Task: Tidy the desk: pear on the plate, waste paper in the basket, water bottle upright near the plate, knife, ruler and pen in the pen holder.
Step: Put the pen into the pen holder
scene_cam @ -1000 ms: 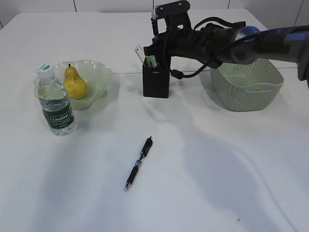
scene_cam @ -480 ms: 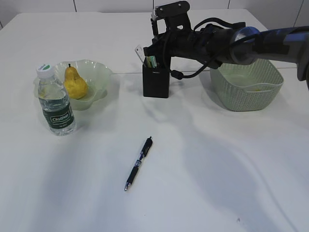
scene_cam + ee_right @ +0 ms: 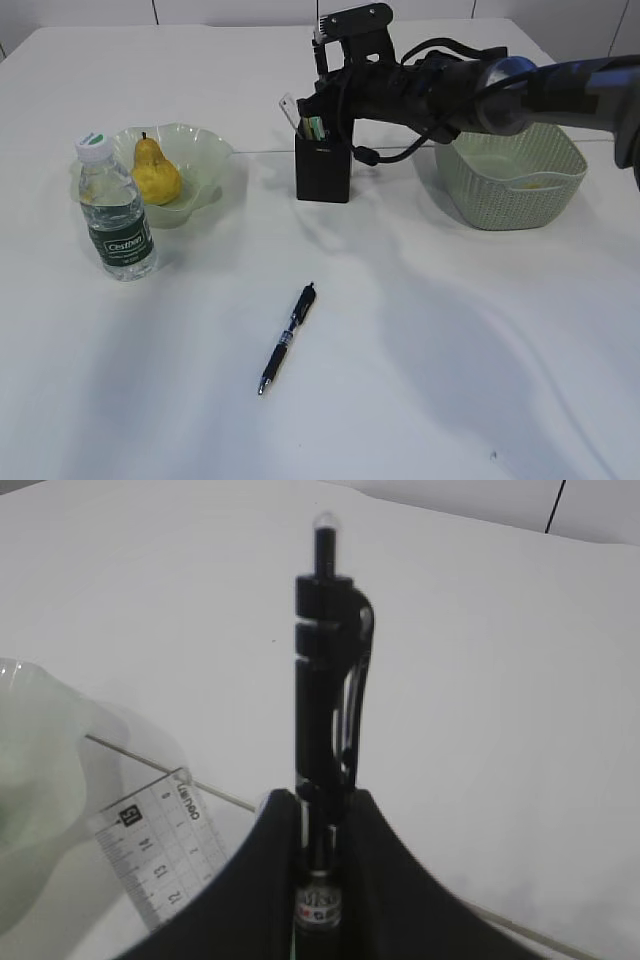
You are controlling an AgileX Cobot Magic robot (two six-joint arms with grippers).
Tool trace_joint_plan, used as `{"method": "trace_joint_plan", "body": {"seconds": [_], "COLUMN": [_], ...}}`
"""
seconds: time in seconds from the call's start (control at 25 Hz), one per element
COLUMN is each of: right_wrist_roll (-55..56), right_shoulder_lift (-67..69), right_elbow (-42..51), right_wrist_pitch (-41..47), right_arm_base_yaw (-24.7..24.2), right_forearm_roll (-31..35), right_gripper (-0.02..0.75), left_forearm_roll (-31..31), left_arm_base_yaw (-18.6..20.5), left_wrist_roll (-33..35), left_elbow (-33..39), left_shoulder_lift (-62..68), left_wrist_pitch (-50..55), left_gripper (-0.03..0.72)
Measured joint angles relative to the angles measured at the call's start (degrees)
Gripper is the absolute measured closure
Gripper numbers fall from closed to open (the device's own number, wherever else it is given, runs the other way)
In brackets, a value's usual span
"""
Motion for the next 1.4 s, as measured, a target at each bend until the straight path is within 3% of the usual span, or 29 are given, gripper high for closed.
{"method": "trace_joint_plan", "body": {"seconds": [0.48,0.84,1.12,1.4], "right_wrist_roll": [0.65,0.91,1.0,1.12], "right_shoulder_lift": [0.49,0.49,-0.03,-5.2], "right_elbow": [0.0,0.0,0.0,0.0], "right_wrist_pitch": [2.31,2.31,6.81,9.91], "right_arm_base_yaw": [0.0,0.0,0.23,0.46], "right_forearm_roll": [0.0,0.0,-0.12,-5.79], "right_gripper": [0.593,0.434,0.42,0.42], "left_forearm_roll": [-0.1,-0.31,-0.43,-0.43], "left_arm_base_yaw": [0.0,0.0,0.0,0.0], "left_wrist_roll": [0.0,0.0,0.0,0.0], "left_elbow": [0.0,0.0,0.0,0.0], "left_shoulder_lift": [0.0,0.0,0.0,0.0], "left_wrist_pitch": [0.0,0.0,0.0,-0.2], "left_gripper": [0.451,0.451,0.451,0.451]}}
